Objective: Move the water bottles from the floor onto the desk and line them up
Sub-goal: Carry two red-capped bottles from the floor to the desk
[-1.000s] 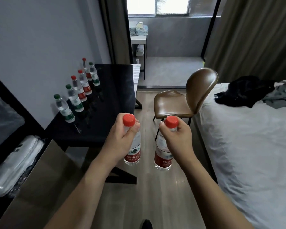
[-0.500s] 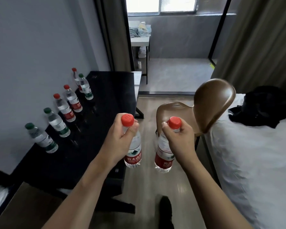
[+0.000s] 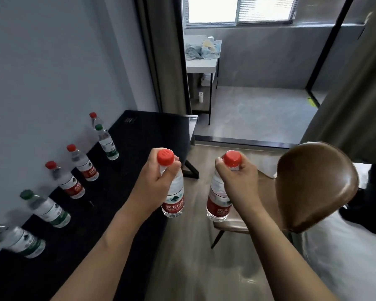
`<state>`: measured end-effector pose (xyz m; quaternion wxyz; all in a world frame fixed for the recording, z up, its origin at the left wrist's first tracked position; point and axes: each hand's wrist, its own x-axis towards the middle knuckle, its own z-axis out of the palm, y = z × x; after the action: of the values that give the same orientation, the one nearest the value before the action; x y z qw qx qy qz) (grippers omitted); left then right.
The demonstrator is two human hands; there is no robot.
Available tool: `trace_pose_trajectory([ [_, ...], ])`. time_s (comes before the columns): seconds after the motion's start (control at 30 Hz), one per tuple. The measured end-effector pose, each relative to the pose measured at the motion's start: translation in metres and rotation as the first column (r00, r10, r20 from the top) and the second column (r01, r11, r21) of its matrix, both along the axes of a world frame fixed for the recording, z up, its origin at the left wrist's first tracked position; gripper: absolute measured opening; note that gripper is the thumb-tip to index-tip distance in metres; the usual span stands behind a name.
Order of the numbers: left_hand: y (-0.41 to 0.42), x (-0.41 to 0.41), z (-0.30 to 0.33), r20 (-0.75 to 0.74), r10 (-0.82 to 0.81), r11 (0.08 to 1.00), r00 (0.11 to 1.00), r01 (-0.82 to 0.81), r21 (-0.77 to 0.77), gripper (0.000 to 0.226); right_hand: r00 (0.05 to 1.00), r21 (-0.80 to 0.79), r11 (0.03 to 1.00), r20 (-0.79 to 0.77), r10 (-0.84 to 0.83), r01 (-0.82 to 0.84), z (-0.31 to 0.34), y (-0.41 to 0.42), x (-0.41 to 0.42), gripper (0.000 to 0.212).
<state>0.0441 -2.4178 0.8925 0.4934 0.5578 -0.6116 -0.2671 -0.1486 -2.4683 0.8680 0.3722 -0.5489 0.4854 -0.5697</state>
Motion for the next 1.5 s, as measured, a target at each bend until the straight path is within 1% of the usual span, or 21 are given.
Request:
trace_pose_trajectory([
  [0.07,-0.024,0.003,0.002,0.001,0.005,1.0,1.0,-0.005,0.016,0.02,1.0,-0.011,1.0,0.01,0.003,-0.003,0.001,-0.027,0.001,0.021],
  [0.2,-0.069,0.014,0.001,0.0,0.034,0.999,0.999,-0.034,-0.005,0.02,1.0,-0.03,1.0,0.006,-0.002,0.002,-0.002,-0.08,0.014,0.024],
  [0.33,-0.113,0.037,-0.007,-0.027,0.053,0.998,0.998,-0.052,0.034,0.019,0.999,-0.04,0.999,-0.019,0.032,-0.032,-0.008,-0.131,0.038,0.022],
  [0.43,-0.152,0.059,-0.017,-0.026,0.069,0.997,0.997,-0.069,0.034,0.021,0.996,-0.039,0.998,-0.075,0.049,-0.052,-0.015,-0.176,0.064,0.022],
  [0.5,-0.18,0.076,-0.025,-0.024,0.074,0.996,0.997,-0.073,0.048,0.02,0.991,-0.011,0.997,-0.109,0.081,-0.082,-0.02,-0.209,0.083,0.023],
  [0.67,-0.251,0.121,-0.038,-0.016,0.093,0.992,0.996,-0.091,0.083,0.018,0.977,0.012,0.989,-0.158,0.146,-0.146,-0.023,-0.286,0.131,0.025],
  [0.83,-0.303,0.158,-0.032,-0.048,0.137,0.988,0.989,-0.133,0.081,0.018,0.975,0.014,0.985,-0.138,0.174,-0.173,-0.013,-0.345,0.166,0.022],
  [1.0,-0.341,0.179,-0.027,-0.048,0.175,0.984,0.983,-0.172,0.051,0.018,0.976,-0.013,0.981,-0.112,0.189,-0.192,-0.004,-0.389,0.191,0.023],
  [1.13,-0.364,0.194,-0.029,-0.054,0.193,0.98,0.98,-0.19,0.056,0.02,0.97,-0.027,0.978,-0.134,0.203,-0.209,-0.002,-0.422,0.211,0.023],
  [1.27,-0.388,0.208,-0.034,-0.057,0.229,0.973,0.972,-0.226,0.052,0.023,0.961,-0.018,0.967,-0.114,0.252,-0.256,-0.008,-0.457,0.233,0.024],
  [1.37,-0.412,0.219,-0.044,-0.07,0.258,0.964,0.964,-0.251,0.092,0.023,0.945,-0.014,0.952,-0.118,0.303,-0.307,-0.016,-0.491,0.252,0.026],
  [1.5,-0.452,0.232,-0.06,-0.058,0.345,0.934,0.937,-0.337,0.119,0.021,0.913,0.006,0.918,-0.104,0.395,-0.396,-0.037,-0.547,0.278,0.024],
])
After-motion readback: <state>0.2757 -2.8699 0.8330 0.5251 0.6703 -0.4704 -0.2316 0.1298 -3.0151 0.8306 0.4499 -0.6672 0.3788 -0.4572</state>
